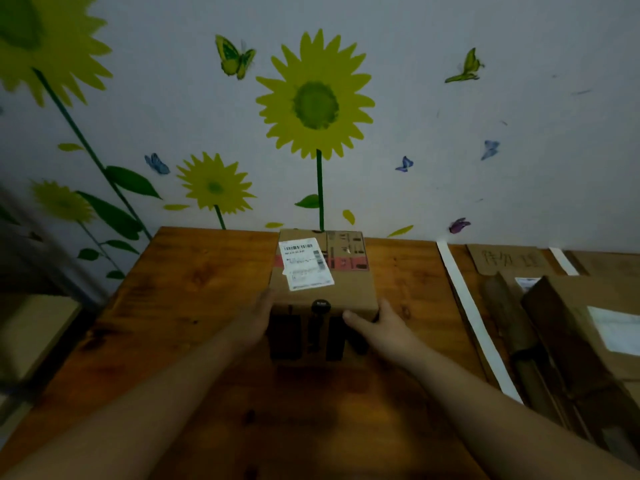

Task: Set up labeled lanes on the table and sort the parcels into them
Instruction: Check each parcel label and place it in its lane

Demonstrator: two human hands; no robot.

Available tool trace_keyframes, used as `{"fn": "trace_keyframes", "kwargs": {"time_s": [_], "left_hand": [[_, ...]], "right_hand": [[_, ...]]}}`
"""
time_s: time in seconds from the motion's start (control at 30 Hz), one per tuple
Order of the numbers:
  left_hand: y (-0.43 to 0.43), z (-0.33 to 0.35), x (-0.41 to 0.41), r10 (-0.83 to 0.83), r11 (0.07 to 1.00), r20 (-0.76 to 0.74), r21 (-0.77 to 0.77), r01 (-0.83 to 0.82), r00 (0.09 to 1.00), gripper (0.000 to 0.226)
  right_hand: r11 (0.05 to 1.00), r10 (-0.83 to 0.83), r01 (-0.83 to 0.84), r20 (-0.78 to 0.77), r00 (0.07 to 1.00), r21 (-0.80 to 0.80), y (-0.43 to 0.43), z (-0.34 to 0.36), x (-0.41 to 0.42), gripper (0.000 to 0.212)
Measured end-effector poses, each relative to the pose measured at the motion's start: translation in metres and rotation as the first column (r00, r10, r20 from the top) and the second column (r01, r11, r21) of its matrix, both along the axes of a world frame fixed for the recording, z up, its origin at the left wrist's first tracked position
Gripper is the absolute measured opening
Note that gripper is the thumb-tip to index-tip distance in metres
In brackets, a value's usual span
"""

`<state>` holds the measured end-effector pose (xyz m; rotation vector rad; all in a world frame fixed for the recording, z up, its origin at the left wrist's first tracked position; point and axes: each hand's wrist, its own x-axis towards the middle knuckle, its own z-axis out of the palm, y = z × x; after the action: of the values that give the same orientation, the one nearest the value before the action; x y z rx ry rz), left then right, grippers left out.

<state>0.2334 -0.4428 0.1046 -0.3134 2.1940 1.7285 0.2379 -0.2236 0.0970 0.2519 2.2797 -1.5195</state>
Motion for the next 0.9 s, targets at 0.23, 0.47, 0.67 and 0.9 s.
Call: {"fn": "trace_keyframes", "kwargs": {"time_s": [0.23, 0.47, 0.67, 0.9], "left_hand": [[-0.006, -0.005, 0.015, 0.007, 0.999, 0.147, -0.034, -0.002, 0.989, 0.059], [-0.012, 0.025, 0.028, 0.062, 0.996, 0.005, 0.064, -0.062, 0.998, 0.070], [-0.025, 0.075, 0.032, 0.084, 0.991, -0.218, 0.124, -0.057, 0.972, 0.071], [-0.043, 0.120, 0.042, 0.070, 0.972, -0.387, 0.232, 0.024, 0.920, 0.072]], "right_hand": [[0.999, -0.031, 0.030, 0.022, 0.999, 0.039, -0.009, 0.002, 0.031, 0.056], [0.992, -0.112, 0.099, -0.165, 0.980, -0.080, -0.018, 0.028, 0.044, 0.048], [0.987, -0.152, 0.117, -0.372, 0.916, -0.114, -0.027, 0.073, 0.048, 0.048], [0.985, -0.164, 0.106, -0.554, 0.816, -0.136, -0.037, 0.121, 0.060, 0.043]]}}
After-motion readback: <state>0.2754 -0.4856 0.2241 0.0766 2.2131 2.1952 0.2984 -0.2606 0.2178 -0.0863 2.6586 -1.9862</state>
